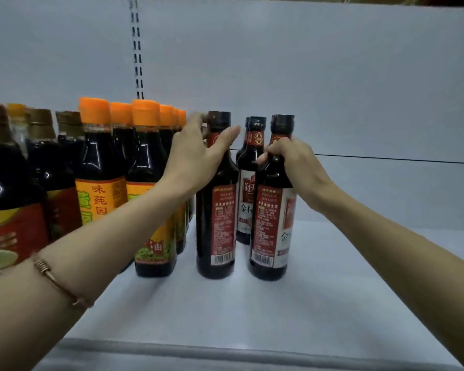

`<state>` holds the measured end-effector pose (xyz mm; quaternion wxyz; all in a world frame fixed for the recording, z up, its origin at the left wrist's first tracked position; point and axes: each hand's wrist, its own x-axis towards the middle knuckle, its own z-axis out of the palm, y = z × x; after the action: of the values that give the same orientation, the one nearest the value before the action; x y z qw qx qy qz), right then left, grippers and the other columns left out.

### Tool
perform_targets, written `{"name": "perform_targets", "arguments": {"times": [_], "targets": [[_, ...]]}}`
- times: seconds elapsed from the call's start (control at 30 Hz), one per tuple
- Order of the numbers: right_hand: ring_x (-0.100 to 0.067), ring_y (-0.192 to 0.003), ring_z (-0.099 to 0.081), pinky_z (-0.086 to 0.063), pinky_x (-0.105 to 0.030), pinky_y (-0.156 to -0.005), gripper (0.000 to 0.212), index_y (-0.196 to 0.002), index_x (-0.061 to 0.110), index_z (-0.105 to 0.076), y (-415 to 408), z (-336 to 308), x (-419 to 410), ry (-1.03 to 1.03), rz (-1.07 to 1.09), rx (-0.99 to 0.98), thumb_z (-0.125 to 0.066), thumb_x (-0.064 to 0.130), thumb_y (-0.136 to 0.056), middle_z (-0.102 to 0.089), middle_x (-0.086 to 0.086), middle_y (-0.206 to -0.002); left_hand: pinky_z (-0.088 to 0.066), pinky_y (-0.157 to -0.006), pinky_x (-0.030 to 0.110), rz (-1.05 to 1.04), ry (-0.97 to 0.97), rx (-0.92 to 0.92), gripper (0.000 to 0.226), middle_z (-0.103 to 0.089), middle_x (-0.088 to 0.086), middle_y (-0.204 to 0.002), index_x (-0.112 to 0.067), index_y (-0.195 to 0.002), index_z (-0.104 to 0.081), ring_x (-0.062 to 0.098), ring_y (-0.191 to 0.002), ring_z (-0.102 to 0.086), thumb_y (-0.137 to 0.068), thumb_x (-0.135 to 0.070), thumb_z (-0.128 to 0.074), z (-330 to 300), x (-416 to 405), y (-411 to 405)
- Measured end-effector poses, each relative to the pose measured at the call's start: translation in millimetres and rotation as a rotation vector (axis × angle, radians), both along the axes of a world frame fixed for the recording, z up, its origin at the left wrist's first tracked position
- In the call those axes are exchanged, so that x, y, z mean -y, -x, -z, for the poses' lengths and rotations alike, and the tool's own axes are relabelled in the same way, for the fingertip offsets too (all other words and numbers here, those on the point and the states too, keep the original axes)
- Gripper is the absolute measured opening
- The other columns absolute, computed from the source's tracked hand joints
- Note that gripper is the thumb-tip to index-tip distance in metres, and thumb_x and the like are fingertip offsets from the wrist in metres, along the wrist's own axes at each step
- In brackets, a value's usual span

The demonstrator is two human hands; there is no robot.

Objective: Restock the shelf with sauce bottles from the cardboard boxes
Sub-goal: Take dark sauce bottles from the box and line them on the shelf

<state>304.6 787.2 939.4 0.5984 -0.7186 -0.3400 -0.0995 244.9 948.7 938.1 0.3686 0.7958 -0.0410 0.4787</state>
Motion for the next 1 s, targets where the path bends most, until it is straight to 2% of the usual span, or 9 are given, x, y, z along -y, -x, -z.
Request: {"name": "perform_targets", "arguments": {"times": [0.13,0.27,0.4,0.53,0.6,0.67,0.73,0.87,1.0], "targets": [[-0.017,-0.097,-0.065,-0.05,-0.037,-0.09,0.032,-0.112,0.01,-0.054,-6.4,7.6,3.1,0.12,0.062,0.058,-0.047,0.038,-0.098,-0.069,-0.004,-0.103,-0.046,-0.072,0.014,0.059,0.004,-0.122,0.029,-0.062,-0.004,-0.103,-0.021,-0.111,-0.06,0.006,-0.092,-0.059,-0.094,-0.043,-0.054,-9.5,-8.5,5.6],[-0.011,-0.098,-0.064,-0.051,-0.032,-0.084,0.032,-0.114,0.019,-0.051,-7.3,15.2,1.1,0.124,0.135,0.114,-0.047,0.046,-0.098,-0.066,0.003,-0.106,-0.05,-0.08,0.023,0.174,0.032,-0.224,0.034,-0.064,-0.005,-0.101,-0.019,-0.121,-0.059,0.008,-0.093,-0.061,-0.093,-0.04,-0.056,-18.0,-14.9,11.7],[-0.004,-0.09,-0.06,-0.047,-0.023,-0.072,0.032,-0.113,0.018,-0.051,-2.6,18.3,-11.1,0.081,0.264,0.154,-0.049,0.045,-0.098,-0.062,0.009,-0.097,-0.044,-0.061,0.005,0.093,-0.08,-0.159,0.05,-0.051,-0.017,-0.088,-0.015,-0.141,-0.038,-0.003,-0.076,-0.053,-0.096,-0.029,-0.055,-19.4,-16.0,14.4],[-0.013,-0.093,-0.06,-0.05,-0.038,-0.085,0.029,-0.113,0.019,-0.047,0.2,18.9,-22.8,0.066,0.318,0.141,-0.044,0.044,-0.099,-0.061,0.007,-0.098,-0.04,-0.062,0.006,0.068,-0.219,-0.211,0.052,-0.058,0.002,-0.118,-0.024,-0.147,-0.027,0.006,-0.09,-0.05,-0.1,-0.027,-0.048,-23.4,-16.7,17.1],[-0.016,-0.096,-0.059,-0.049,-0.041,-0.088,0.024,-0.114,0.019,-0.046,1.3,17.6,-25.2,0.055,0.299,0.115,-0.043,0.038,-0.099,-0.06,0.006,-0.099,-0.038,-0.058,0.007,0.049,-0.286,-0.252,0.053,-0.053,-0.002,-0.116,-0.024,-0.144,-0.03,0.007,-0.086,-0.051,-0.097,-0.035,-0.052,-24.2,-14.9,18.6],[-0.017,-0.1,-0.059,-0.048,-0.038,-0.086,0.022,-0.115,0.018,-0.043,2.1,16.3,-25.3,0.074,0.277,0.106,-0.043,0.033,-0.099,-0.059,0.003,-0.103,-0.041,-0.067,0.012,0.026,-0.339,-0.278,0.063,-0.046,-0.001,-0.118,-0.023,-0.14,-0.033,0.011,-0.091,-0.051,-0.088,-0.041,-0.063,-25.9,-14.8,18.3],[-0.017,-0.102,-0.058,-0.046,-0.034,-0.083,0.021,-0.116,0.019,-0.04,2.1,15.5,-24.5,0.111,0.264,0.114,-0.044,0.032,-0.1,-0.057,0.001,-0.108,-0.043,-0.077,0.025,-0.024,-0.363,-0.302,0.065,-0.041,0.006,-0.124,-0.024,-0.137,-0.036,0.018,-0.099,-0.049,-0.083,-0.039,-0.07,-30.7,-15.3,17.1],[-0.015,-0.103,-0.057,-0.044,-0.029,-0.082,0.022,-0.115,0.022,-0.038,-0.1,17.1,-25.3,0.137,0.271,0.12,-0.045,0.036,-0.1,-0.056,0.0,-0.114,-0.041,-0.079,0.03,-0.068,-0.402,-0.346,0.064,-0.049,0.01,-0.126,-0.023,-0.134,-0.041,0.024,-0.103,-0.053,-0.08,-0.025,-0.076,-41.0,-18.1,13.8],[-0.02,-0.117,-0.048,-0.043,-0.04,-0.099,0.035,-0.121,0.018,-0.046,-4.5,21.5,-27.3,0.173,0.366,0.152,-0.048,0.044,-0.097,-0.049,-0.002,-0.121,-0.045,-0.077,0.031,-0.079,-0.389,-0.352,0.063,-0.056,0.013,-0.126,-0.019,-0.134,-0.042,0.028,-0.106,-0.058,-0.081,-0.017,-0.075,-40.4,-24.3,10.6]]}}
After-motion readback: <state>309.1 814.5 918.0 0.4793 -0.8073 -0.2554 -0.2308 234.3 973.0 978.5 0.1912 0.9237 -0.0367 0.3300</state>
